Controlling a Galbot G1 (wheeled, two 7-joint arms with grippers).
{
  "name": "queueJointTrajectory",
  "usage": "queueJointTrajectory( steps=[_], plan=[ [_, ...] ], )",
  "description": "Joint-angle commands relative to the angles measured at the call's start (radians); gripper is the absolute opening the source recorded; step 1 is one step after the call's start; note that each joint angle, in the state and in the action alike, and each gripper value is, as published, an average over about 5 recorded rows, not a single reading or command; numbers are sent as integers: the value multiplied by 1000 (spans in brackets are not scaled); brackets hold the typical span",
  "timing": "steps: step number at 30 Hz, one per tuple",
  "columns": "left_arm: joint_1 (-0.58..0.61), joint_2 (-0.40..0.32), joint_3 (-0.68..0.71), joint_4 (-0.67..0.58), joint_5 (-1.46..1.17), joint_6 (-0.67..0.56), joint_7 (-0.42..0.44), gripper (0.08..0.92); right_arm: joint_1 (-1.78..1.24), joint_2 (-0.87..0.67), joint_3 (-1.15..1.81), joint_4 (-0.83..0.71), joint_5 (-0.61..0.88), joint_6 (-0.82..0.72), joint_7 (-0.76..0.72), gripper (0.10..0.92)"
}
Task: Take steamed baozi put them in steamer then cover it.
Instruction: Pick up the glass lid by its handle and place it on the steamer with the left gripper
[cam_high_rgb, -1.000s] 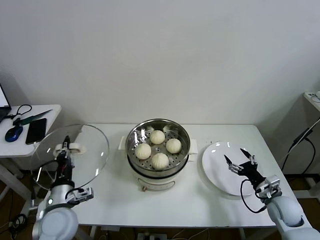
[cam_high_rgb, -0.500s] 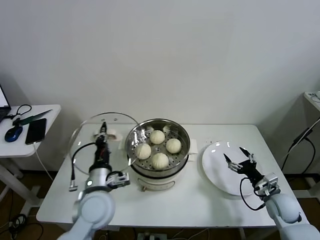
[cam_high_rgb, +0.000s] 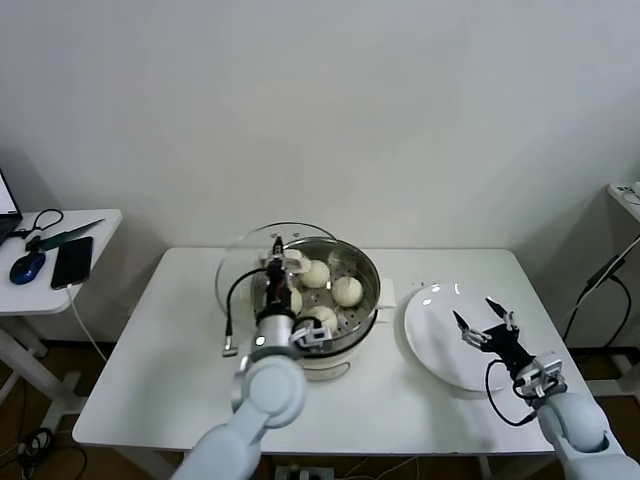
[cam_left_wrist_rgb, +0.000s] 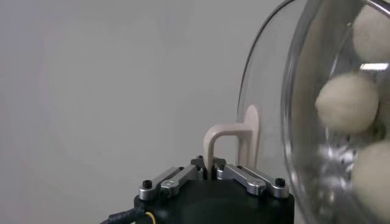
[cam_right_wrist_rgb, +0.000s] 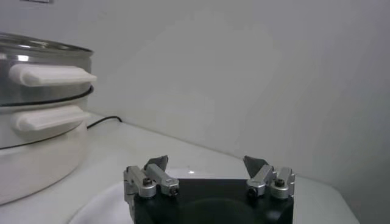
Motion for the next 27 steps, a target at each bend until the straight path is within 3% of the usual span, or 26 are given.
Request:
queueJointTrajectory(
  steps=[1,11,27],
  plan=[
    [-74,-139,97,140,21,48,13,151,-21,-2,22,-2,-9,7,-2,823],
    [-76,-162,82,196,58,48,8,151,-27,-2,29,-1,-10,12,-7,823],
    [-74,-128,62,206,77,48,31,151,-19,4,26,-8,-18,15,-13,823]
  ],
)
